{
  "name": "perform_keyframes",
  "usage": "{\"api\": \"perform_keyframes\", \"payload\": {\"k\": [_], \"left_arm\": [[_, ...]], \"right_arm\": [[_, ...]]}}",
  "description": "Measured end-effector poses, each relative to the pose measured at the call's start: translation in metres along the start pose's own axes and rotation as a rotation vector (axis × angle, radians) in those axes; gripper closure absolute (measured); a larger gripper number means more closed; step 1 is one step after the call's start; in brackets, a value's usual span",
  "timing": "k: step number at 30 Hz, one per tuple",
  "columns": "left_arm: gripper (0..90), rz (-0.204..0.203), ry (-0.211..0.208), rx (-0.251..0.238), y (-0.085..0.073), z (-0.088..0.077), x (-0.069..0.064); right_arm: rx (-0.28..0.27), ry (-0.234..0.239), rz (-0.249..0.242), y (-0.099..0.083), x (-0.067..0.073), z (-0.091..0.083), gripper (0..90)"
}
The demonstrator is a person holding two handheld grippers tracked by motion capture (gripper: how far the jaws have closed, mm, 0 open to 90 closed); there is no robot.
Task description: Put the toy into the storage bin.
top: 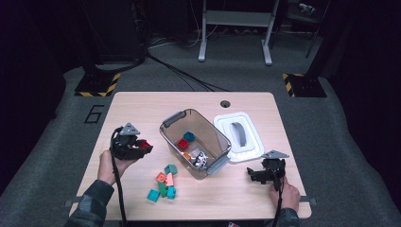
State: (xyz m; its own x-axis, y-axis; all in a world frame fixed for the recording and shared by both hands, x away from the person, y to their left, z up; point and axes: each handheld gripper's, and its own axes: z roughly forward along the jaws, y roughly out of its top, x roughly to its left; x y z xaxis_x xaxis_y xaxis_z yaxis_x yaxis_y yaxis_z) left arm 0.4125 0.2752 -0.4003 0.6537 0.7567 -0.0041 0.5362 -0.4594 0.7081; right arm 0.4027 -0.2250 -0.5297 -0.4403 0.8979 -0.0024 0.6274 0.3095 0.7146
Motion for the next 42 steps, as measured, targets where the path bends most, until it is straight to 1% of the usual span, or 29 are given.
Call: {"api": "perform_keyframes", "payload": {"k": [5, 6, 9, 13, 15, 17, 20, 21, 25, 26, 31, 33, 35, 36, 37, 39, 42], "left_arm": [[58.8, 0.013, 0.001, -0.014, 0.009, -0.003, -0.001], [58.8, 0.021, -0.002, -0.01, 0.011, -0.004, -0.001], [58.7, 0.03, -0.003, -0.016, 0.016, -0.007, -0.002], [58.8, 0.032, 0.0, -0.022, 0.023, -0.01, -0.001], [58.7, 0.034, 0.0, -0.025, 0.028, -0.012, 0.0], [58.8, 0.029, 0.001, -0.04, 0.032, -0.013, 0.0], [58.8, 0.044, 0.006, -0.041, 0.041, -0.015, -0.001], [58.8, 0.049, 0.006, -0.039, 0.044, -0.016, -0.001], [58.8, 0.07, 0.011, -0.057, 0.06, -0.018, -0.004], [58.8, 0.081, 0.013, -0.06, 0.064, -0.019, -0.005], [58.8, 0.111, 0.006, -0.07, 0.081, -0.016, -0.014], [58.8, 0.109, -0.003, -0.074, 0.087, -0.014, -0.017], [58.7, 0.119, -0.006, -0.077, 0.092, -0.01, -0.019], [58.8, 0.113, -0.007, -0.084, 0.094, -0.007, -0.02], [58.7, 0.124, -0.009, -0.079, 0.096, -0.005, -0.021], [58.8, 0.131, -0.011, -0.078, 0.1, 0.0, -0.023], [58.7, 0.131, -0.022, -0.074, 0.106, 0.008, -0.027]], "right_arm": [[0.001, 0.0, 0.002, 0.0, 0.0, 0.0, 0.0], [0.001, 0.0, 0.002, 0.0, 0.0, 0.0, 0.0], [0.001, 0.0, 0.007, 0.0, 0.0, 0.0, 0.0], [0.003, -0.001, 0.012, 0.0, 0.001, 0.0, 0.0], [0.001, 0.001, 0.007, 0.0, 0.0, 0.0, 0.0], [0.004, -0.001, 0.012, 0.0, 0.001, 0.0, 0.0], [0.003, -0.001, 0.008, 0.0, 0.0, 0.0, 0.0], [0.003, 0.0, 0.013, 0.0, 0.001, 0.0, 0.0], [0.002, 0.002, 0.011, 0.0, 0.001, 0.0, 0.0], [0.003, 0.002, 0.012, 0.0, 0.001, 0.0, 0.0], [0.0, 0.002, 0.009, 0.0, 0.0, 0.0, 0.0], [0.0, 0.002, 0.008, 0.0, 0.0, 0.0, 0.0], [0.0, 0.002, 0.008, 0.0, 0.0, 0.0, 0.0], [0.0, 0.002, 0.007, 0.0, 0.0, 0.0, 0.0], [0.0, 0.002, 0.007, 0.0, 0.0, 0.0, 0.0], [0.001, 0.002, 0.011, 0.0, 0.0, 0.0, 0.0], [0.0, 0.002, 0.007, 0.0, 0.0, 0.0, 0.0]]}}
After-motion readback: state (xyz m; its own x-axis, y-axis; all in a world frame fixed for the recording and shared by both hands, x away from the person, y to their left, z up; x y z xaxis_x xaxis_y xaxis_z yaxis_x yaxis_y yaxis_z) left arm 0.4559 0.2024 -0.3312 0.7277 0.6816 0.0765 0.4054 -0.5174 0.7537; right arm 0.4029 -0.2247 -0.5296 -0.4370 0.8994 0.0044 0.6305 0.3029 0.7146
